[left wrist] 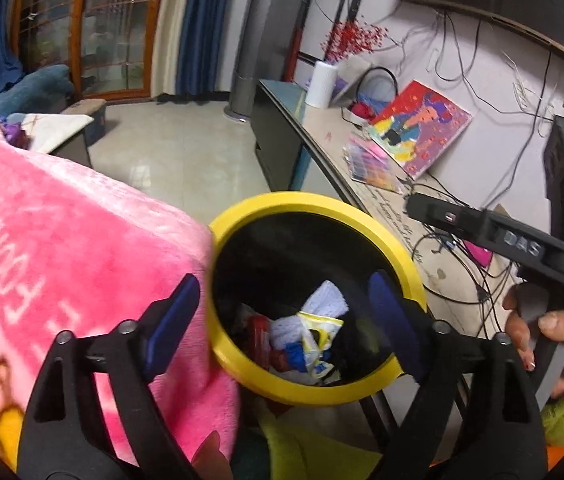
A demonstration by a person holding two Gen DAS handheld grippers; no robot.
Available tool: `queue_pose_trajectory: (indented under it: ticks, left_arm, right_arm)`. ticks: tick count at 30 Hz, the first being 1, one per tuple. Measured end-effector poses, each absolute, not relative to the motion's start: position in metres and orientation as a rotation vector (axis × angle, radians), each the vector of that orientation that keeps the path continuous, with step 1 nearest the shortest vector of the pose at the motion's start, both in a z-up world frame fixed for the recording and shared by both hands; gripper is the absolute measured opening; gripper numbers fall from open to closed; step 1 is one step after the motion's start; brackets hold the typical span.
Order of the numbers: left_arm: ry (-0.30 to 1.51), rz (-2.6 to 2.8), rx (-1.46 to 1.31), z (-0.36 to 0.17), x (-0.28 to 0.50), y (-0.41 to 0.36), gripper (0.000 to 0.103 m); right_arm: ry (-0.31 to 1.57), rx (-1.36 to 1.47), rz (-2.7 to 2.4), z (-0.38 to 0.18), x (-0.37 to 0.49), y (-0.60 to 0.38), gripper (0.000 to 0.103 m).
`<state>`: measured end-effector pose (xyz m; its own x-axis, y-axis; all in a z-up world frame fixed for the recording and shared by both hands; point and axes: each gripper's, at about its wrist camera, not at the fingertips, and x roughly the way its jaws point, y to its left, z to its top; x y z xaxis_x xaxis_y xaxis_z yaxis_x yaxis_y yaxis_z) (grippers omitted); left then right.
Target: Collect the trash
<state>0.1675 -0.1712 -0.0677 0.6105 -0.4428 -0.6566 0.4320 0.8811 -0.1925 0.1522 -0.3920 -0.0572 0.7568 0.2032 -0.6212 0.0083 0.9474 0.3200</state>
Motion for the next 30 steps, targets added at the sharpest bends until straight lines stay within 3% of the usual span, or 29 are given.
queue_pose_trajectory:
  ticks: [2,9,30]
  left_arm:
    - [0.746,-0.484,-0.02,-0.062,0.163,-0.162,0.089]
    - [0.647,-0.374,-0.011,-0.038,0.136,-0.115,0.092]
    - [0.506,-0.094,-0.077,-0.017,0.047,-0.014,0.092]
  right_arm:
    - [0.687,0.289,0.109,-0.05,0.147,-0.383,0.08]
    - [0.578,0.183,0.153,-0.018,0.121,-0.343,0.095]
    - [0.337,0.037,0.166,-0.017,0.042,-0.249,0.096]
